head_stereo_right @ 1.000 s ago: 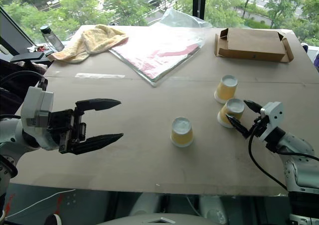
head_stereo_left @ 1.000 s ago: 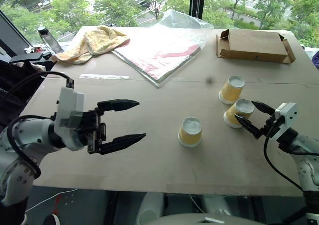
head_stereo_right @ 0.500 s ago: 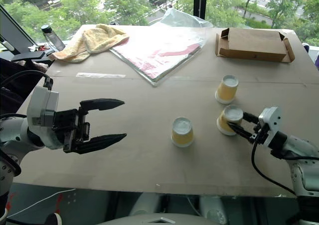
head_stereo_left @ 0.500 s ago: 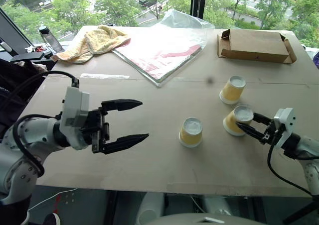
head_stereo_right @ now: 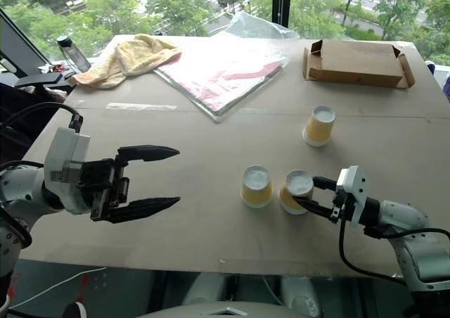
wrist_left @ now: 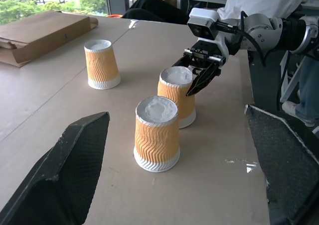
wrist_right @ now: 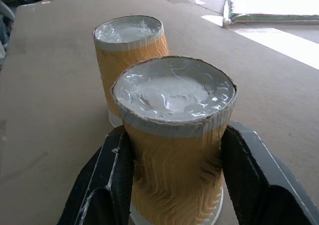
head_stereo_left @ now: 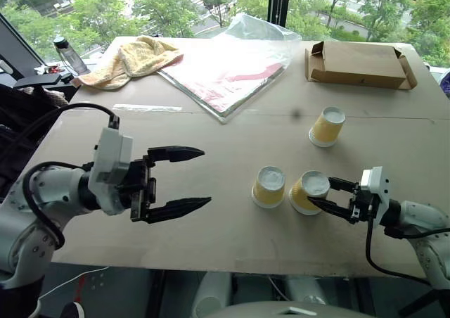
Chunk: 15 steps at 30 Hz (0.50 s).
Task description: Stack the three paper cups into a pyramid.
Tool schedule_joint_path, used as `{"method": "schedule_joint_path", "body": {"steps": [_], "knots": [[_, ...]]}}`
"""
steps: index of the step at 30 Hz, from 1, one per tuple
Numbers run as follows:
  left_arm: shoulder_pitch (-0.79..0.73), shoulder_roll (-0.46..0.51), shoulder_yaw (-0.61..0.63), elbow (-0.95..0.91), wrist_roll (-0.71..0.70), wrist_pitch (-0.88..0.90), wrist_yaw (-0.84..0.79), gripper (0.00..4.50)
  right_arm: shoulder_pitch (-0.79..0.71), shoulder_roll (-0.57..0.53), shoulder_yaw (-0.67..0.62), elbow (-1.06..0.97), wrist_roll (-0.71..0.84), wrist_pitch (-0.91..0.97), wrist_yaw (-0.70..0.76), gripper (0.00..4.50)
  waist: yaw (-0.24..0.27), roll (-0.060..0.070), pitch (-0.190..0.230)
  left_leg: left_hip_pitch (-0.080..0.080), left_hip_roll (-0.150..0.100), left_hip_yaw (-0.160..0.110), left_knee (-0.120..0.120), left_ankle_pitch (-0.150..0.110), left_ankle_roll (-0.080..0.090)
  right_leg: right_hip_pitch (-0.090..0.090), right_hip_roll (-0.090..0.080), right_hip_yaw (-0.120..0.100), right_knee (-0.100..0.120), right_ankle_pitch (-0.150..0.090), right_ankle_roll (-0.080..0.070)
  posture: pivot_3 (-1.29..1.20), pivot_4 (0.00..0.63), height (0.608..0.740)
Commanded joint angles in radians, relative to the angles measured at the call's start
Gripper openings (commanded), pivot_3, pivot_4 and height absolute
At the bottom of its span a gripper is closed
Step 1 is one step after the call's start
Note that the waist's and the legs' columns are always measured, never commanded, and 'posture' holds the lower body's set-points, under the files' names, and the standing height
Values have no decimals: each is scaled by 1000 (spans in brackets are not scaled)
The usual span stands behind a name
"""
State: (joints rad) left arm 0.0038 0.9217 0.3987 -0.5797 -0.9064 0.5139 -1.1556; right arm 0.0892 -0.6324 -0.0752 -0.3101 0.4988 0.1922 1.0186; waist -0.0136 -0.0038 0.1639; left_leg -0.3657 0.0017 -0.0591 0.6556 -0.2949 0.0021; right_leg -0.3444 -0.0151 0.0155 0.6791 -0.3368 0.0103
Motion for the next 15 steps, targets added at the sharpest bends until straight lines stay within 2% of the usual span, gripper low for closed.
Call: {"method": "schedule_joint_path", "body": {"steps": [1,5,6,10,15], "knots": [[4,14,17,-25,0,-12,-11,4500,-2,4,2,-30,26,8,7,1977,-1,0,0,0,0,0,0,0,0,0,0,0,0,0,0,0,150,740],[6,13,18,-22,4,-15,-13,4500,3,0,3,-35,31,13,14,1977,0,0,0,0,0,0,0,0,0,0,0,0,0,0,0,0,150,740],[5,12,19,-21,4,-16,-12,4500,4,1,5,-39,30,12,14,2829,0,0,0,0,0,0,0,0,0,0,0,0,0,0,0,0,150,740],[4,11,15,-15,10,-19,-14,4500,6,9,24,-56,29,13,9,4441,0,0,0,0,0,0,0,0,0,0,0,0,0,0,0,0,150,740],[4,6,9,-13,16,-22,-16,4500,10,16,32,-56,26,10,0,4441,0,0,0,0,0,0,0,0,0,0,0,0,0,0,0,0,150,740]]}}
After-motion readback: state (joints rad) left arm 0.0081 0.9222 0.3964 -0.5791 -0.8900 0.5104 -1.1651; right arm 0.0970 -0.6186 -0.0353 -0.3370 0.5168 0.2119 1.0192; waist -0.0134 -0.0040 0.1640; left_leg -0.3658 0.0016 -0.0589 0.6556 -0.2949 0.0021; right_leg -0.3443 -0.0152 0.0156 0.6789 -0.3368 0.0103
